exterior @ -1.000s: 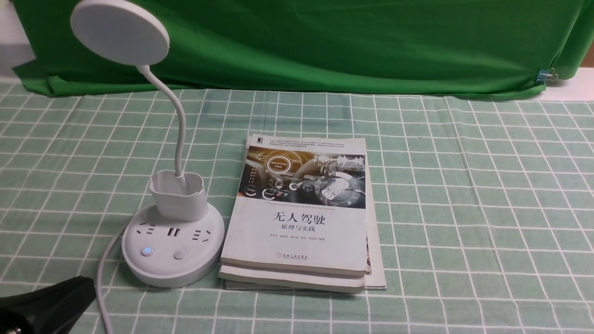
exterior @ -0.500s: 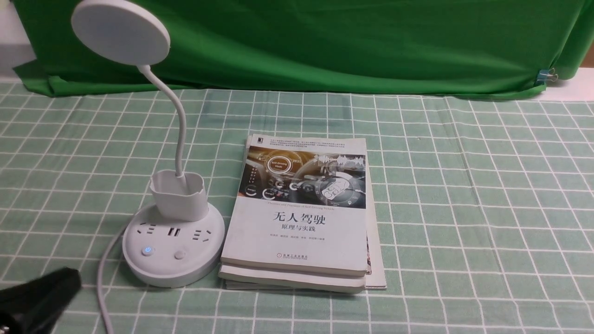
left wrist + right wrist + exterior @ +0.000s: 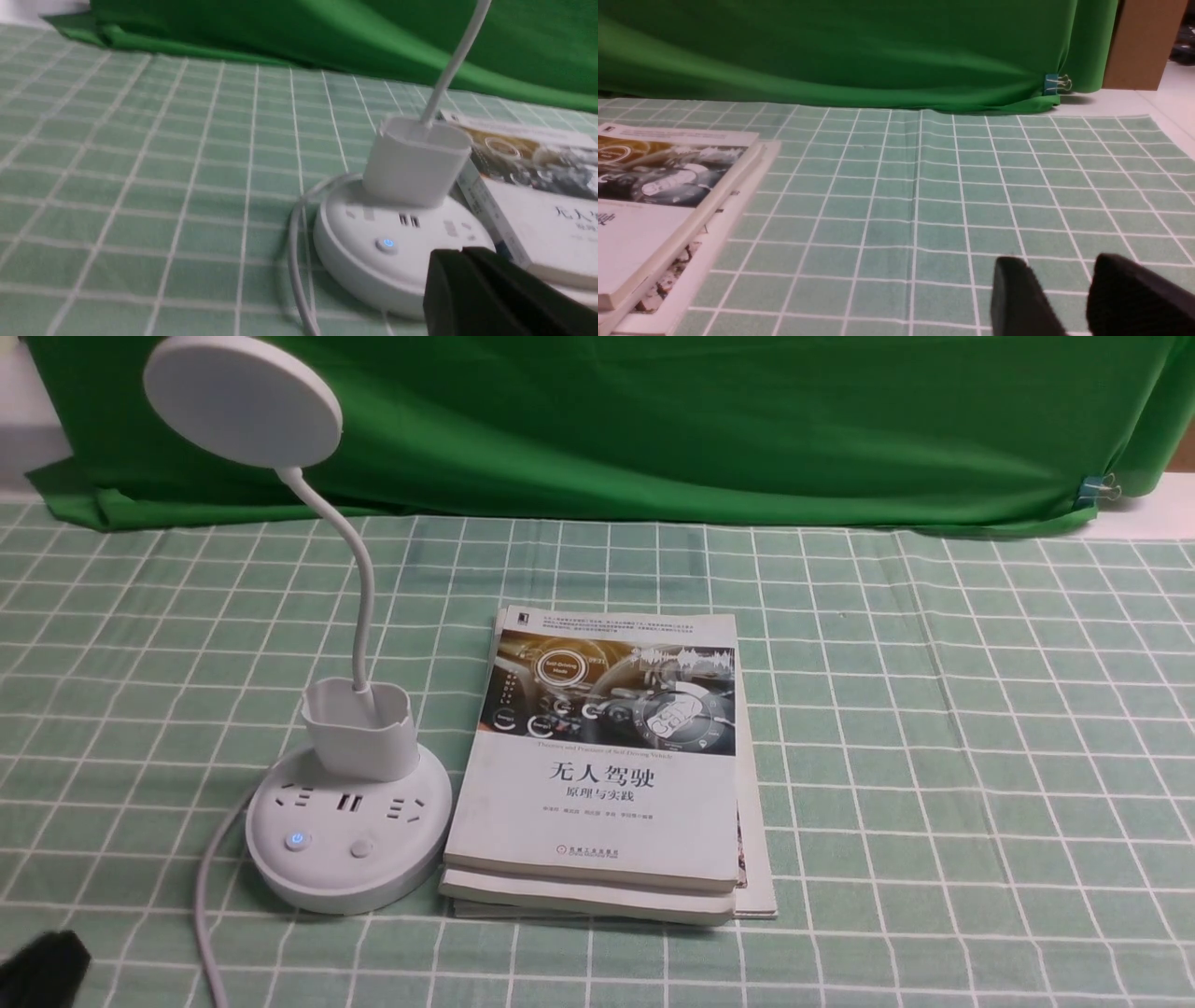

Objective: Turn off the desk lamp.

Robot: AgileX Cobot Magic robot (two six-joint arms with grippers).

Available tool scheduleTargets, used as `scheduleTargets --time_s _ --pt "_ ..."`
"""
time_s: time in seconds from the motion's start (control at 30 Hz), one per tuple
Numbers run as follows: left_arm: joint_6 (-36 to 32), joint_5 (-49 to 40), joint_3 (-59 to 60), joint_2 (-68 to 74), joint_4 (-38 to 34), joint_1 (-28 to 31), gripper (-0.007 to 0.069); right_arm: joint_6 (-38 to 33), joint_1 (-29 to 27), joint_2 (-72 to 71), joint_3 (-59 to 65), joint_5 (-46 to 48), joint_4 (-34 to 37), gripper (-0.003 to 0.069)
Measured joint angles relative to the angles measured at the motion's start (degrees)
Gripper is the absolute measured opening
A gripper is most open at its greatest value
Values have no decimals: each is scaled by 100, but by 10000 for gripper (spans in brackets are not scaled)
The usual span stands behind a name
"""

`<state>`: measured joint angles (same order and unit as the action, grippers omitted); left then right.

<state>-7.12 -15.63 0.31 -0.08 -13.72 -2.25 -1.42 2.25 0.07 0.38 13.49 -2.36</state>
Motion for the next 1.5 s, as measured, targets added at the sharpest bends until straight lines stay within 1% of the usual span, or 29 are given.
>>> scheduleTargets --time_s 0.17,1.5 --pt "0 -104 0 0 -17 10 1 0 0 0 0 -1 0 242" --pt "-5 -110 0 0 -28 10 1 0 0 0 0 -1 0 242"
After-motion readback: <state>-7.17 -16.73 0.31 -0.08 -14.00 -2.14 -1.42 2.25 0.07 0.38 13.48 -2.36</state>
